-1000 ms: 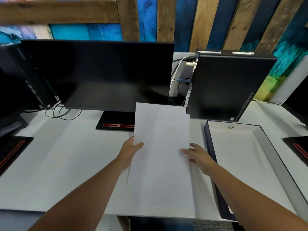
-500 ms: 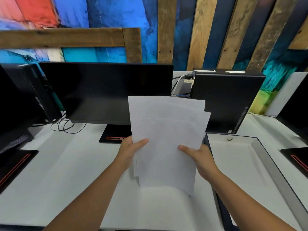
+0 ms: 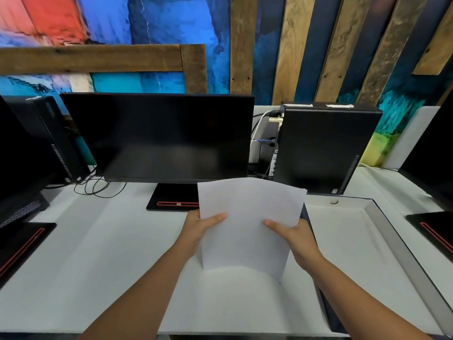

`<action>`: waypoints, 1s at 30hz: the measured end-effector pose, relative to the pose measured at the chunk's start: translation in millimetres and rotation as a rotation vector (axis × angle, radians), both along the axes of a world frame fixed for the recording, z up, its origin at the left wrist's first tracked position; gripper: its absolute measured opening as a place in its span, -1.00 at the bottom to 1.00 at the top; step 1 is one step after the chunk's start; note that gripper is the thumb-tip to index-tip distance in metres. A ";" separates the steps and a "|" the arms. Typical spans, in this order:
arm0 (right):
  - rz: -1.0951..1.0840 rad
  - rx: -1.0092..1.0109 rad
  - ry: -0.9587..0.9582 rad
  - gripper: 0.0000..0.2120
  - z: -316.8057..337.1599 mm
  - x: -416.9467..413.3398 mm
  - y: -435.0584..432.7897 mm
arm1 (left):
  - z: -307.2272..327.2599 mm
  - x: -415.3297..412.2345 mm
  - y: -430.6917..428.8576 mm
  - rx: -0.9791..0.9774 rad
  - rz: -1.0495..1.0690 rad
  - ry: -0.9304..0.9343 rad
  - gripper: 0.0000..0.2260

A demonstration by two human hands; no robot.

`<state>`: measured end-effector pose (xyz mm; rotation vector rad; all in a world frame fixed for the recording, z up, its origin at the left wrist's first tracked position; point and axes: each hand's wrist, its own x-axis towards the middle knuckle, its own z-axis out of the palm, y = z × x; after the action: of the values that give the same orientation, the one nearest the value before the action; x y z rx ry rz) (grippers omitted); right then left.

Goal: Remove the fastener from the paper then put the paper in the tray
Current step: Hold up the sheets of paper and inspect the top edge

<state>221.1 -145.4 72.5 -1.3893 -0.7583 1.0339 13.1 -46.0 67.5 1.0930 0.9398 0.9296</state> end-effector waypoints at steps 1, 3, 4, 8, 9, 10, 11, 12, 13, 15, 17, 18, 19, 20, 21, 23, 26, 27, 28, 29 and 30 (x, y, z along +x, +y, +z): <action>-0.012 0.001 0.003 -0.71 1.0 -0.4 0.5 | 1.1 1.3 -0.6 0.006 -0.001 0.002 -0.84; -0.031 0.017 0.013 -0.72 3.8 -0.4 0.7 | 4.7 2.7 -1.7 0.014 -0.008 -0.001 -0.84; -0.034 0.028 0.009 -0.72 5.3 -0.1 0.3 | 6.5 2.6 -1.9 0.020 -0.014 -0.002 -0.83; -0.059 0.046 -0.003 -0.68 8.5 4.0 -0.2 | 9.4 1.0 -0.8 0.034 -0.024 -0.005 -0.73; -0.065 0.048 0.001 -0.67 9.6 4.9 0.6 | 10.1 1.5 -1.4 0.035 -0.020 -0.007 -0.73; -0.067 0.050 0.004 -0.65 11.0 5.6 1.1 | 11.0 2.4 -2.3 0.036 -0.019 -0.008 -0.72; -0.068 0.052 0.003 -0.65 12.3 6.0 1.7 | 12.2 3.7 -3.0 0.039 -0.019 -0.007 -0.72; -0.067 0.055 -0.001 -0.64 14.1 6.2 2.3 | 13.8 4.6 -3.3 0.045 -0.018 -0.009 -0.73; -0.071 0.059 -0.005 -0.63 14.7 7.1 2.9 | 15.4 5.6 -3.3 0.052 -0.016 -0.014 -0.75; -0.079 0.068 -0.005 -0.63 14.6 8.6 3.7 | 18.3 6.6 -3.0 0.051 -0.011 -0.023 -0.75; -0.073 0.066 -0.004 -0.69 12.6 7.2 2.3 | 16.9 8.2 -4.0 0.042 0.002 -0.004 -0.73; -0.066 0.061 -0.006 -0.73 10.6 5.6 1.0 | 15.0 9.0 -5.4 0.032 0.014 0.008 -0.73; -0.059 0.059 -0.012 -0.76 8.9 4.1 0.2 | 13.0 10.1 -6.9 0.024 0.028 0.019 -0.73; -0.056 0.060 -0.015 -0.77 8.9 3.5 -0.1 | 11.6 10.9 -7.6 0.018 0.045 0.020 -0.73; -0.057 0.061 -0.014 -0.76 9.4 4.0 0.8 | 11.1 11.5 -7.4 0.020 0.058 0.013 -0.71; -0.064 0.063 -0.011 -0.71 10.9 7.6 4.2 | 11.4 13.4 -4.1 0.030 0.078 -0.007 -0.69; -0.055 0.034 -0.032 -0.72 3.6 8.6 5.9 | 5.9 17.8 -4.4 -0.007 0.090 0.033 -0.79; -0.046 0.014 -0.039 -0.73 -0.9 7.3 5.6 | 3.5 19.4 -6.5 -0.021 0.095 0.054 -0.82; -0.044 -0.009 -0.041 -0.73 -3.8 5.5 5.0 | 2.1 20.3 -8.3 -0.025 0.098 0.068 -0.84; -0.047 -0.023 -0.049 -0.74 -3.2 4.8 5.8 | 3.1 20.9 -7.5 -0.012 0.101 0.070 -0.84; -0.050 -0.022 -0.058 -0.75 -0.5 5.3 7.3 | 5.8 20.2 -4.0 0.011 0.100 0.069 -0.84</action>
<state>226.4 -138.1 72.1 -1.4553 -0.7527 0.9696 33.3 -50.0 73.3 1.1010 1.0548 0.9855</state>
